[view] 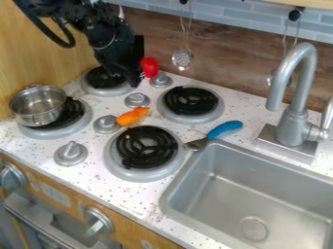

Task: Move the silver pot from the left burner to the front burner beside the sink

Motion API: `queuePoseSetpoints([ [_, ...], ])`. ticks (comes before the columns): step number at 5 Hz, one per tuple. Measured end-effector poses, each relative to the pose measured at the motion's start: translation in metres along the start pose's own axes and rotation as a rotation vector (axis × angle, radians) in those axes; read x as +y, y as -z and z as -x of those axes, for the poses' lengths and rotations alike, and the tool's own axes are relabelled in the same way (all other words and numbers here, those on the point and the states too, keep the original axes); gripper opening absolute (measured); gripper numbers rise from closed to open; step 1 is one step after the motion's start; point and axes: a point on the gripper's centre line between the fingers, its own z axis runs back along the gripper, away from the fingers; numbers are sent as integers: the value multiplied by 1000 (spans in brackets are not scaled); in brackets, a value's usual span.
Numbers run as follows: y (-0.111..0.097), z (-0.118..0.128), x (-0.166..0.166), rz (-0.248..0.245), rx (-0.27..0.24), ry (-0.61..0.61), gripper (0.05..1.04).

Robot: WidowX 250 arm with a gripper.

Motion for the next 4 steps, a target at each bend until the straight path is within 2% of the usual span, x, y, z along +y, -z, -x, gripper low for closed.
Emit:
queuePoseSetpoints([
  [1,10,12,-4,18,37,-6,1005],
  [3,9,40,21,-37,100,-109,1005],
  [4,-13,46,42,-97,88,-174,1005],
])
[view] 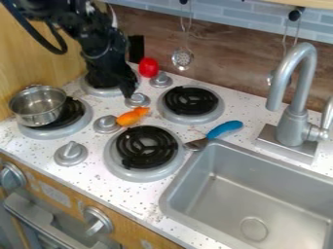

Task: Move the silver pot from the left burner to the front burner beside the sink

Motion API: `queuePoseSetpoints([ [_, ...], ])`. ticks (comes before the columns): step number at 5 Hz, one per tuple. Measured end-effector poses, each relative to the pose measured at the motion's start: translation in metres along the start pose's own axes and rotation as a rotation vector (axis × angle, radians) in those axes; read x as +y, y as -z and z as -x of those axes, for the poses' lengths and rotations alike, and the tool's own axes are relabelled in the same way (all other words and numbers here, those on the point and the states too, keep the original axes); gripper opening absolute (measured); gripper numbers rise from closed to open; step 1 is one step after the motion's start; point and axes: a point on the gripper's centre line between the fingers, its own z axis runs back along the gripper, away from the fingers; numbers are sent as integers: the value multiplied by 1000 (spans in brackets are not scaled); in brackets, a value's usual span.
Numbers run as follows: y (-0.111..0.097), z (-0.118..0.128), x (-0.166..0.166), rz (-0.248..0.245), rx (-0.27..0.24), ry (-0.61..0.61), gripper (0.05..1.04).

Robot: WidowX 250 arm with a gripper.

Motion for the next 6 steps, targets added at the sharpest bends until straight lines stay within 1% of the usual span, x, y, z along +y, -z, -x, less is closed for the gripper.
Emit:
queuePoseSetpoints([
  [1,-15,8,17,-41,-3,-62,1005],
  [2,-28,12,32,-87,-13,-95,1005],
  [4,-39,47,88,-223,49,-167,1005],
  [5,-31,71,108,-240,94,-229,1005],
  [6,-9,86,108,-210,160,-240,1005],
])
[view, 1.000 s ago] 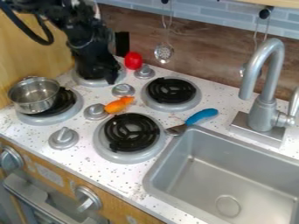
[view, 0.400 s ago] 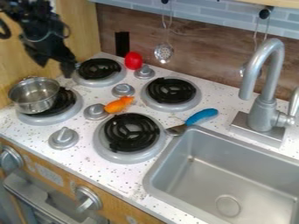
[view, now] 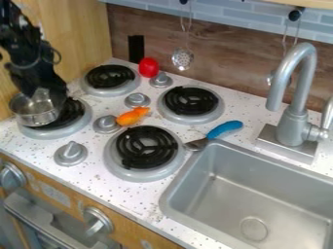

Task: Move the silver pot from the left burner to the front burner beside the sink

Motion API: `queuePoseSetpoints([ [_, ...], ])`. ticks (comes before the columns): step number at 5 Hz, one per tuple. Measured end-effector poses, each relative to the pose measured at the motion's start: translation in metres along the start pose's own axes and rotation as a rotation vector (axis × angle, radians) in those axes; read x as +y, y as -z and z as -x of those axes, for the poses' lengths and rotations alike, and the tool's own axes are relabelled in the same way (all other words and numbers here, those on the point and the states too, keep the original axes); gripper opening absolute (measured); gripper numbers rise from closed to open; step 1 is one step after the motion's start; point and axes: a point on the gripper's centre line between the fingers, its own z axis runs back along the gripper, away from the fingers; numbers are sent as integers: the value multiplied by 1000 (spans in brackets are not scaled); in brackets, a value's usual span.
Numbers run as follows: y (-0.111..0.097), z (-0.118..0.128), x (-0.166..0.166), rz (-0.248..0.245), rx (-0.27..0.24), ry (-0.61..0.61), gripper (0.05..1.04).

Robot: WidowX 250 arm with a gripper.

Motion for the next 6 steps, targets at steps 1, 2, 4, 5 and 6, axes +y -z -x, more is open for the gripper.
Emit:
queuePoseSetpoints([
  [1,19,-3,-8,47,3,32,1005],
  [2,39,-5,-21,107,12,40,1005],
  [4,54,-10,-29,162,-5,40,693],
  [5,53,-10,-27,145,-10,34,445],
  [6,45,-9,-30,126,-13,36,235],
])
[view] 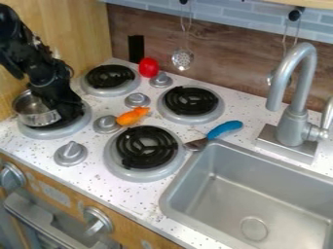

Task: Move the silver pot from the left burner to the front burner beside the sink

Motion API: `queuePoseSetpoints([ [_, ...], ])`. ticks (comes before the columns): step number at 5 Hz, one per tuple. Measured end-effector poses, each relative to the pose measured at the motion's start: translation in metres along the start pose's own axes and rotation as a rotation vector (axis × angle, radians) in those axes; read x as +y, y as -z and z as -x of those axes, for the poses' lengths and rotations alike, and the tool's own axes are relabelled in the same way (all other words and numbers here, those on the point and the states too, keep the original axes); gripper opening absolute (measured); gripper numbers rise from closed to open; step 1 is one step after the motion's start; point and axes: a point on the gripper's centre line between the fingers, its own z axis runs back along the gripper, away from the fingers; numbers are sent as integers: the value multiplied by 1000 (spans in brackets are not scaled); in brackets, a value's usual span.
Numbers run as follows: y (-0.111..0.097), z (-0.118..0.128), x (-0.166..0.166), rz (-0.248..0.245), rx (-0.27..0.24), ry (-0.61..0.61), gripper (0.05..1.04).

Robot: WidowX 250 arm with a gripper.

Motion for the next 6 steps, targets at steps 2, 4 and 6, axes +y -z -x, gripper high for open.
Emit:
queuePoseSetpoints([
  [2,-44,-28,-36,-14,-56,81,99],
  [4,-69,-32,-125,137,-128,285,99],
  [6,-76,-14,-221,303,-162,551,99],
])
